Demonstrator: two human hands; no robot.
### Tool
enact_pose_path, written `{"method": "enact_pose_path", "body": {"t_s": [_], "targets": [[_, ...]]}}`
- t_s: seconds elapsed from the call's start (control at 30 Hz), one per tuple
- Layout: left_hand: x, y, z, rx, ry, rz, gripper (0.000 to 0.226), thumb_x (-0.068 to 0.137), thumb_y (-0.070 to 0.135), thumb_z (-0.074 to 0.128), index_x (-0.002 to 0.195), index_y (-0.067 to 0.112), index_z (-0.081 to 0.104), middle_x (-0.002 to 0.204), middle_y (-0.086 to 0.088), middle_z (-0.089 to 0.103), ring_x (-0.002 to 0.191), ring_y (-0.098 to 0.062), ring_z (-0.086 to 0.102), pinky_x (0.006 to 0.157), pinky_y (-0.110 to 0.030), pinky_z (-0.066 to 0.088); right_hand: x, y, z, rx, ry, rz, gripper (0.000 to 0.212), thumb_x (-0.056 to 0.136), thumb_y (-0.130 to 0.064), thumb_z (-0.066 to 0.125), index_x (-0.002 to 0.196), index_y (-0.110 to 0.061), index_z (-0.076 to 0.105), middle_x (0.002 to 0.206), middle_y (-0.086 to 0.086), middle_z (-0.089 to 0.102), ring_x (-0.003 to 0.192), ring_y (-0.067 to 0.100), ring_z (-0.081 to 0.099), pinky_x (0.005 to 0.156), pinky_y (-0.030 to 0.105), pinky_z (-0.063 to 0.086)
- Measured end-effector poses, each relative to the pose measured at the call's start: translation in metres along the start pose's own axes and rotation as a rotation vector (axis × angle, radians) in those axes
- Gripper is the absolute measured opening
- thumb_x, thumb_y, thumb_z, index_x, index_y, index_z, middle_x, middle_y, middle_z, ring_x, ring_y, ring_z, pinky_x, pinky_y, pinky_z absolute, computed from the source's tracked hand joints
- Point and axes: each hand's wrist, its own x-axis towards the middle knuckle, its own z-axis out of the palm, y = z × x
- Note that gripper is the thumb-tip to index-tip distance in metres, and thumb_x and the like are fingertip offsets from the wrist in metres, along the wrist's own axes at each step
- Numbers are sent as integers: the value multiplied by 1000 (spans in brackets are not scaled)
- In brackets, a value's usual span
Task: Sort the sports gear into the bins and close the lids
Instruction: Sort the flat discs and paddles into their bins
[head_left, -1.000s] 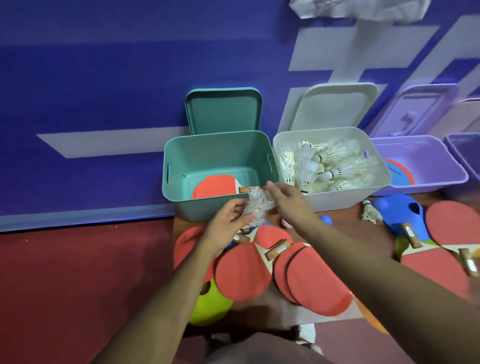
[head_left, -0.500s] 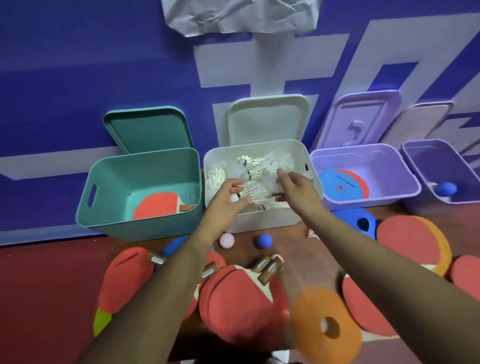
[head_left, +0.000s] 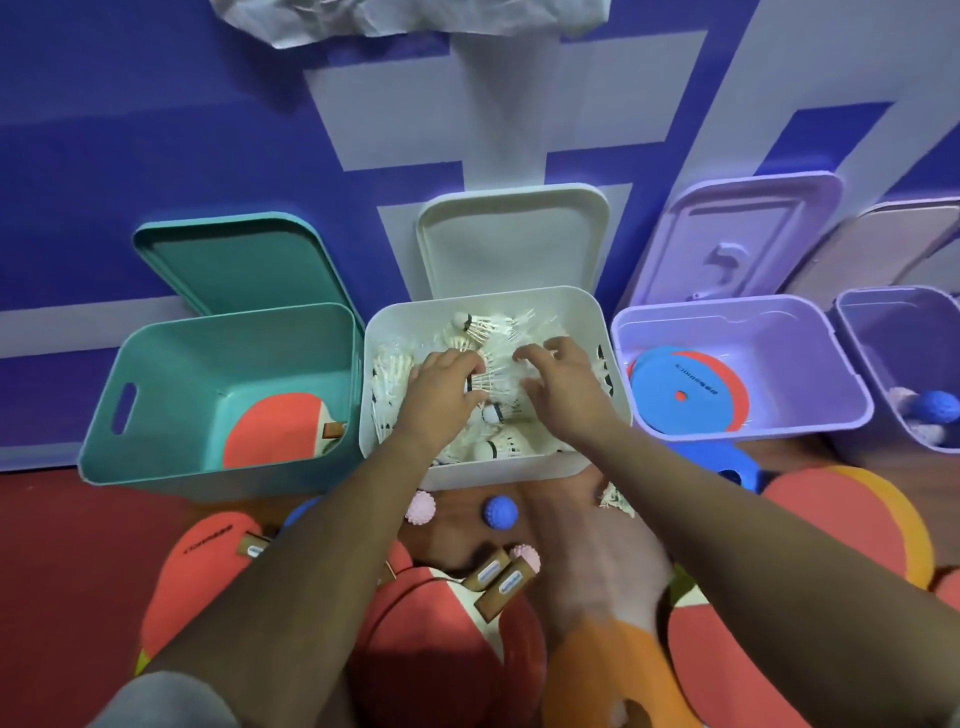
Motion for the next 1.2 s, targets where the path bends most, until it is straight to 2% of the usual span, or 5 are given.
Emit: {"method": "enact_pose_path", "body": {"t_s": [0.33, 0.53, 0.77, 0.97, 1.2], "targets": [[-4, -8, -21, -127, 54, 48, 39, 83, 24, 65, 121, 17, 60, 121, -1, 54, 116, -21, 50, 102, -38, 37, -6, -17, -10, 15, 38, 47, 75, 87, -25, 65, 152, -16, 28, 129, 18, 50, 122, 34, 45, 103, 38, 36], [-88, -14, -55, -356, 10, 64, 18, 86, 8, 66, 103, 13, 65, 99, 3, 51, 88, 6, 54, 80, -2, 36, -85, -56, -20, 108, 152, 7, 50, 86, -23, 65, 132, -10, 49, 118, 7, 49, 112, 24, 50, 96, 32, 41], [-164, -53, -22, -303, -100, -45, 15, 80, 4, 66, 91, 14, 66, 84, 5, 57, 75, -5, 56, 69, -13, 43, -146, -59, 48, 45, -90, 146, 26, 87, -24, 61, 108, -7, 59, 104, 10, 58, 93, 28, 60, 73, 33, 43], [-149, -89, 35, -166, -213, -283, 25, 77, 14, 69, 100, 4, 67, 100, -16, 65, 96, -34, 61, 82, -40, 49, -126, -48, 113, -25, -200, 404, 45, 82, -26, 63, 121, -6, 55, 116, 15, 55, 111, 37, 54, 92, 42, 47], [-132, -98, 68, 160, -338, -289, 33, 88, 25, 62, 117, 10, 57, 116, -13, 62, 106, -32, 60, 79, -38, 48, -104, -31, 159, -292, -227, 374, 35, 80, -17, 58, 116, -18, 58, 116, 12, 51, 112, 34, 44, 93, 40, 43]]}}
